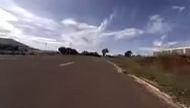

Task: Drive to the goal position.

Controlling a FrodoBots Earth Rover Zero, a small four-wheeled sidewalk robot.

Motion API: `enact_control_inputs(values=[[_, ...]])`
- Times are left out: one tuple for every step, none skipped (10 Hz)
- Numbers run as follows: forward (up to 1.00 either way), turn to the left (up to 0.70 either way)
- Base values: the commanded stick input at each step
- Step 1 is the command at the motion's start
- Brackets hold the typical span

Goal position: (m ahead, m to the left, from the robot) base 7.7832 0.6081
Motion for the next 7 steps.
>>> enact_control_inputs(values=[[1.0,0.0],[1.0,0.0],[1.0,0.0],[1.0,0.0],[1.0,0.0],[1.0,0.0],[1.0,0.0]])
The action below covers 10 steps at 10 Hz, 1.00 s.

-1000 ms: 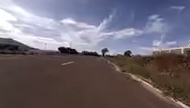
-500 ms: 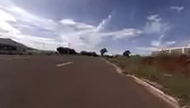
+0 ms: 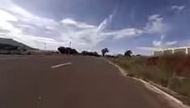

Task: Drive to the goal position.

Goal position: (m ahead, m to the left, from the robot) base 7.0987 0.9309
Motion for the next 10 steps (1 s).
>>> enact_control_inputs(values=[[1.0,0.0],[1.0,0.0],[1.0,-0.28],[1.0,-0.3],[1.0,-0.32],[1.0,0.0],[1.0,0.0],[1.0,0.0],[1.0,0.0],[1.0,0.0]])
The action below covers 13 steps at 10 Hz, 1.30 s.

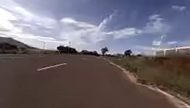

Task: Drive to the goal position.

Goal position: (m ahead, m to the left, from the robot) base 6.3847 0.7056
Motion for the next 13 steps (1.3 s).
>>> enact_control_inputs(values=[[1.0,0.0],[1.0,0.0],[1.0,0.0],[1.0,0.0],[1.0,0.0],[1.0,0.0],[1.0,0.0],[1.0,0.0],[1.0,0.0],[1.0,0.0],[1.0,0.0],[1.0,0.0],[1.0,0.0]])
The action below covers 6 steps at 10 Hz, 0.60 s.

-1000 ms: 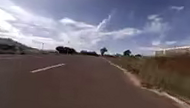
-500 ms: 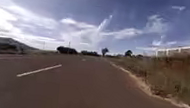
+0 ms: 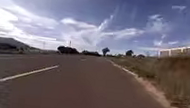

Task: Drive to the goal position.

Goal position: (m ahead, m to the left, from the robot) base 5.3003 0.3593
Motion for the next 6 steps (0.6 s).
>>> enact_control_inputs(values=[[1.0,0.0],[1.0,0.0],[1.0,0.0],[1.0,0.0],[1.0,0.0],[1.0,0.0]])
